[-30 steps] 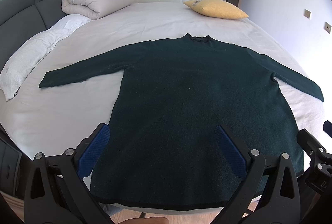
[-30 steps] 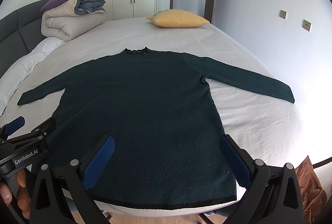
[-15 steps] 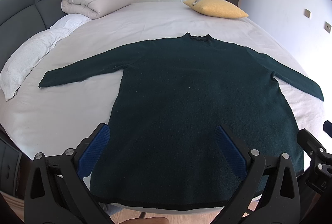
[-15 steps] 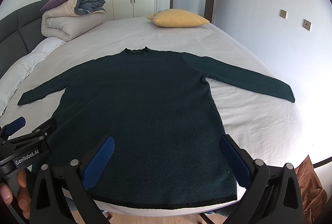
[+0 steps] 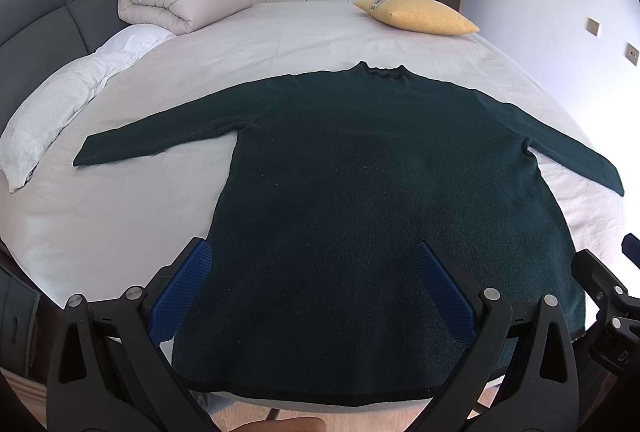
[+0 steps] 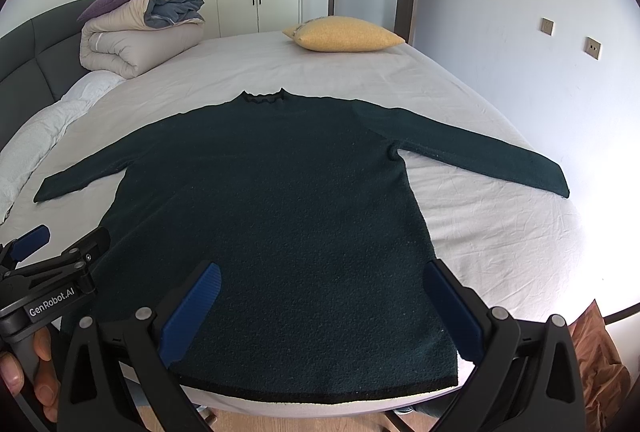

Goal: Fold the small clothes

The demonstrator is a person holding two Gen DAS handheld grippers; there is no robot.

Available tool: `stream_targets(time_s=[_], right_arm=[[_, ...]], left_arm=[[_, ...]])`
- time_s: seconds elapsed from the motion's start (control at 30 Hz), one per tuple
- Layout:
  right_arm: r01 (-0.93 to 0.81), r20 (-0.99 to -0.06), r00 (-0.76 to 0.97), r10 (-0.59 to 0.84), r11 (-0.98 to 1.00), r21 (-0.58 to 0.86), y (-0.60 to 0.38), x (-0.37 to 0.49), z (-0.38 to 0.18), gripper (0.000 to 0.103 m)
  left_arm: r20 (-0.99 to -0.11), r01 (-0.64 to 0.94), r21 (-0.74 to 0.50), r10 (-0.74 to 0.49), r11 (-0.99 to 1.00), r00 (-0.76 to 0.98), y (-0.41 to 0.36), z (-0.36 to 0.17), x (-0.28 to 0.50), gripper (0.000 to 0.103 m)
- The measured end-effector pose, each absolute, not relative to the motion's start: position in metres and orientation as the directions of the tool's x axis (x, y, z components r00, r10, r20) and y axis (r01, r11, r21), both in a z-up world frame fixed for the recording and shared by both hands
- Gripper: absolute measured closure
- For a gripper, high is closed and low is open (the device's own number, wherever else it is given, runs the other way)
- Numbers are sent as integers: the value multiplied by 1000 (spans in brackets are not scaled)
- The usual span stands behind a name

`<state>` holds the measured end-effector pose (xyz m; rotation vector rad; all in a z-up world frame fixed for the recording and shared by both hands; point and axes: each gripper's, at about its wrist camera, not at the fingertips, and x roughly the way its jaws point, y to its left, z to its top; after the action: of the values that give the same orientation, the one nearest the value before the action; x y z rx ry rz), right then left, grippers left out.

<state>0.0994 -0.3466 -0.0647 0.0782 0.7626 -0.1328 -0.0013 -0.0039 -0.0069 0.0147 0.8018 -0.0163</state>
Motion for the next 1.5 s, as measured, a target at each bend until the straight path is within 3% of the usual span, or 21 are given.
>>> stream_targets(time_s=[0.73, 1.03, 1.17, 1.3, 1.4, 1.5], right_arm=[[146, -703, 707, -80, 989, 33, -345, 101, -74, 0], [184, -729, 681, -66, 980, 83, -376, 116, -86, 0], [214, -724, 686, -70, 971, 108, -409, 127, -84, 0], [271, -690, 720, -78, 946, 176, -478, 139, -75, 0], [374, -678, 729, -94, 884, 280, -561, 147, -75, 0], [501, -679, 728, -96, 751, 430, -657, 151, -87, 0]], left_arm=[[-722, 45, -3, -33, 999, 692, -10, -18, -5, 0], [-742, 63, 52, -3, 997, 670, -16, -34, 8, 0], [-765, 74, 5, -44, 997, 643, -17, -36, 28, 0], [-795, 126, -145, -191, 981, 576, -18, -41, 56, 0], [-776, 147, -272, -307, 951, 551, -20, -44, 75, 0], [-781, 150, -274, -311, 950, 541, -31, -48, 92, 0]])
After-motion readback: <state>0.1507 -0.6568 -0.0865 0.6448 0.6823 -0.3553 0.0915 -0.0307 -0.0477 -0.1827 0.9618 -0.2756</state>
